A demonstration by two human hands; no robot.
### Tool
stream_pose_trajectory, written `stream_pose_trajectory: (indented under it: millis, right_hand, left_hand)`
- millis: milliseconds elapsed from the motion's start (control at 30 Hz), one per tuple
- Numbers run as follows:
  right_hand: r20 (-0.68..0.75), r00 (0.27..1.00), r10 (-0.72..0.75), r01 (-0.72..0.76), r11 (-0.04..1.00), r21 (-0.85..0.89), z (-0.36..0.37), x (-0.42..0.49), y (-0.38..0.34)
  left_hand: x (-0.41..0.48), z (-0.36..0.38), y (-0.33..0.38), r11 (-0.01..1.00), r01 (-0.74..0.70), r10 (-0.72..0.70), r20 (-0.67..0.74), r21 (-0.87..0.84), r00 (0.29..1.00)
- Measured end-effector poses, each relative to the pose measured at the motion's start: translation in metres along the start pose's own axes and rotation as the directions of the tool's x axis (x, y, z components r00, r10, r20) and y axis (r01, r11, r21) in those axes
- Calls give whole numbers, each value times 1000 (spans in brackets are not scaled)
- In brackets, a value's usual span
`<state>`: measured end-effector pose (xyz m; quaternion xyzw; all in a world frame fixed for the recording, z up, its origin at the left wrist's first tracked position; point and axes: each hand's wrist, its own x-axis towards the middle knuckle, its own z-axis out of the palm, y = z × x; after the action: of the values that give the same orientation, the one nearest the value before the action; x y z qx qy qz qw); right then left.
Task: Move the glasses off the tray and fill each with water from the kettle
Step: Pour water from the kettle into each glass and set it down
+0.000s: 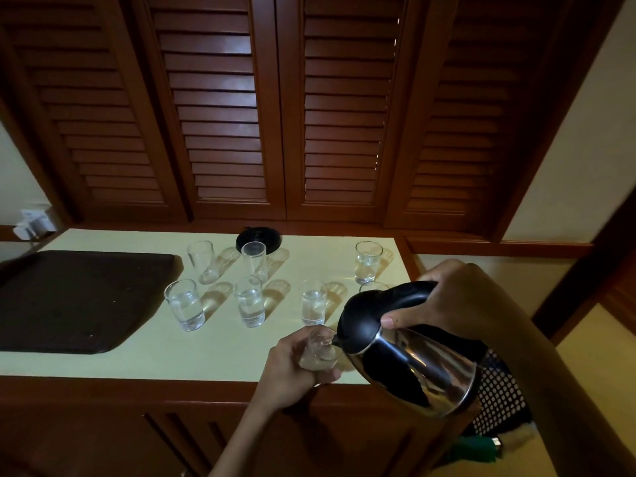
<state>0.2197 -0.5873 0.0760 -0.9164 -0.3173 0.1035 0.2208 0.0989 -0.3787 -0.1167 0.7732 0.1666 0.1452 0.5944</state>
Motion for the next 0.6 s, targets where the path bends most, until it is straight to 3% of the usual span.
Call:
stream_pose_trajectory:
  millis: [367, 600]
  right_hand:
    - [-1, 994, 111, -111, 993, 39, -2, -9, 9]
    - [-24, 986, 167, -146, 913, 381, 1, -20, 41]
  left_hand:
    - [0, 2, 7, 1000, -8, 8, 3, -20, 1000]
    - [5, -5, 25, 998, -24, 25, 18, -61, 1000]
